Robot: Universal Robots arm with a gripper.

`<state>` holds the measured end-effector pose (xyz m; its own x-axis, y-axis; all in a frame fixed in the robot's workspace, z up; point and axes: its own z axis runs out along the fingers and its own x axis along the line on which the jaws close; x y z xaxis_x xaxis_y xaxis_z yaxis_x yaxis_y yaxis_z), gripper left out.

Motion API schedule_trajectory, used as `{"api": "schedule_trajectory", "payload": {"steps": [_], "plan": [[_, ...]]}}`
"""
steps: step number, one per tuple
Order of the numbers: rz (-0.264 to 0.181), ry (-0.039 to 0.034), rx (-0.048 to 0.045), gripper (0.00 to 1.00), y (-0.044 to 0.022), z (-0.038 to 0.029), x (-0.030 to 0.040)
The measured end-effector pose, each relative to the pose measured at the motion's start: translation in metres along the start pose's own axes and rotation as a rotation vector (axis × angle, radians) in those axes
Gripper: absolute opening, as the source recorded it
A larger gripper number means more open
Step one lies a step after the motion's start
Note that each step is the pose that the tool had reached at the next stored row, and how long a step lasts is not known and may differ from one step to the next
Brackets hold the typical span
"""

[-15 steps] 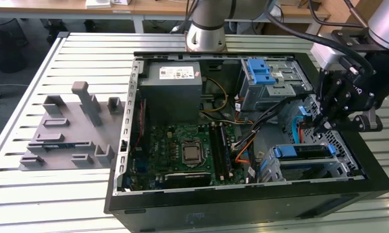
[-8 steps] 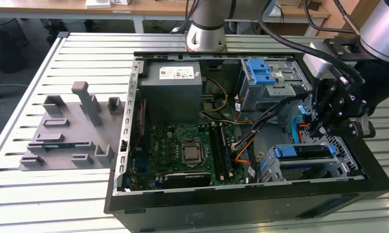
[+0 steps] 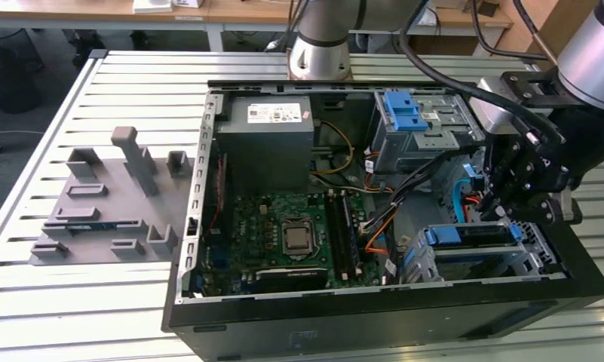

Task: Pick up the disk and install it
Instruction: 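Insert the first disk wire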

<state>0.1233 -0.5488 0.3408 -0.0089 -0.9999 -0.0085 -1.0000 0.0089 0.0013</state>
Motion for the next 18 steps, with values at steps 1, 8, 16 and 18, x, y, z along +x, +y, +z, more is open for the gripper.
{"api": "schedule_trajectory", "payload": {"steps": [1,8,16,18], "plan": [[0.0,0.0,0.0002,0.16,0.0,0.0001,0.0008],[0.0,0.0001,0.0006,0.16,0.0004,0.0014,0.0039],[0.001,-0.0002,0.0006,0.16,0.0006,0.0029,0.0082],[0.001,-0.0002,0.0006,0.16,0.0006,0.0034,0.0087]]}}
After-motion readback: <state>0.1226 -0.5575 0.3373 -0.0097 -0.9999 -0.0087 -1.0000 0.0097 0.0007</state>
